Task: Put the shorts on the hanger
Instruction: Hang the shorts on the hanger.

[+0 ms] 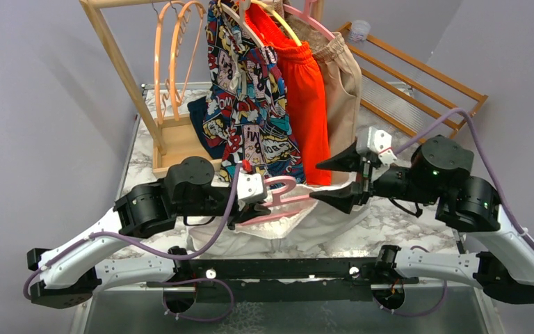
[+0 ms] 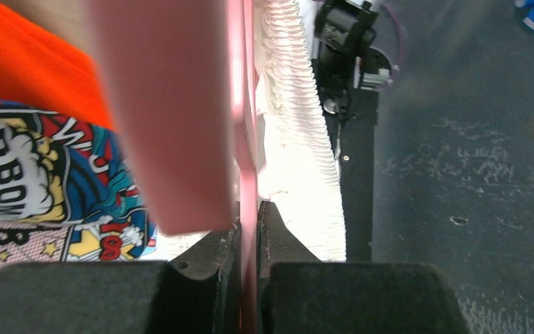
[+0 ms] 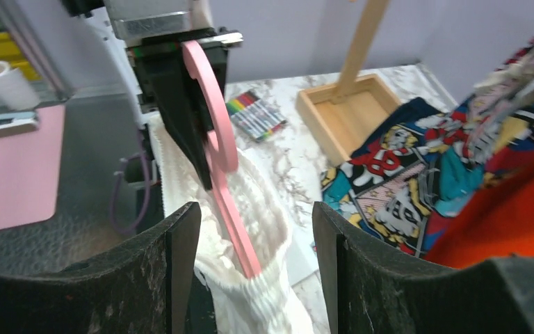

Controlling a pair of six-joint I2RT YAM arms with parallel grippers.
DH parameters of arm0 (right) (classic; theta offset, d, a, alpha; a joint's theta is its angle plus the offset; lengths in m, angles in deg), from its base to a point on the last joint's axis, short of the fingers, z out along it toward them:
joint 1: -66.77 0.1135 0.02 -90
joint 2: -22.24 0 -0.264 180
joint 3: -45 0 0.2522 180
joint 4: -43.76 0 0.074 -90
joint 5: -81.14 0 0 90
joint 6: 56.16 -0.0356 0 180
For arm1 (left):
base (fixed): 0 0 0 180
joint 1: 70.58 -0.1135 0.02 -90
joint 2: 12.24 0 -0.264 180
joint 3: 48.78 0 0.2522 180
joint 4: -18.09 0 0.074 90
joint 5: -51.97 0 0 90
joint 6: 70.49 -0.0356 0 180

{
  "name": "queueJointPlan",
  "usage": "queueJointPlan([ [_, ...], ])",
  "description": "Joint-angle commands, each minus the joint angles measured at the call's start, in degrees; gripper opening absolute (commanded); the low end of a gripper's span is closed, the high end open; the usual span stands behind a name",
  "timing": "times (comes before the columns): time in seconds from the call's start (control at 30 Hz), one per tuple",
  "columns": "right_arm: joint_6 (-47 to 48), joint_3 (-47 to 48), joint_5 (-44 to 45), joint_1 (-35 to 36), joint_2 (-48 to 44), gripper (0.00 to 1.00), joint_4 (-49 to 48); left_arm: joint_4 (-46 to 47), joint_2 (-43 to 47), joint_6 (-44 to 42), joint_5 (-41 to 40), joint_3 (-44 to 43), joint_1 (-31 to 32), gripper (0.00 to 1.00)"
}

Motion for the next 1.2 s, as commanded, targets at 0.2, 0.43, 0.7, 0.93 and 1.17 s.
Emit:
queueJointPlan([
  [0.2,-1.01,1.21,-16.69,0.02,5.46,0.63,-1.47,2.42,-3.02,-2.24,8.42,-4.55,-0.08,0.0],
  [0.43,-1.23,2.05,-20.81,0.06,8.83,0.6,0.16,1.82,-5.31,-3.33,9.41,-7.61,-0.12,0.0],
  [0.7,-2.79,-0.52,-19.08,0.04,9.54,0.46,-2.18,1.63,-6.27,-3.92,9.41,-8.2,-0.14,0.0],
  [0.93,-2.02,-0.69,-17.02,0.06,10.47,0.46,-1.4,1.62,-6.18,-4.17,9.02,-8.54,-0.13,0.0],
  [1.17,-1.16,-2.19,-16.5,0.12,10.94,0.11,-0.97,1.69,-5.71,-4.15,8.4,-8.34,-0.15,0.0],
])
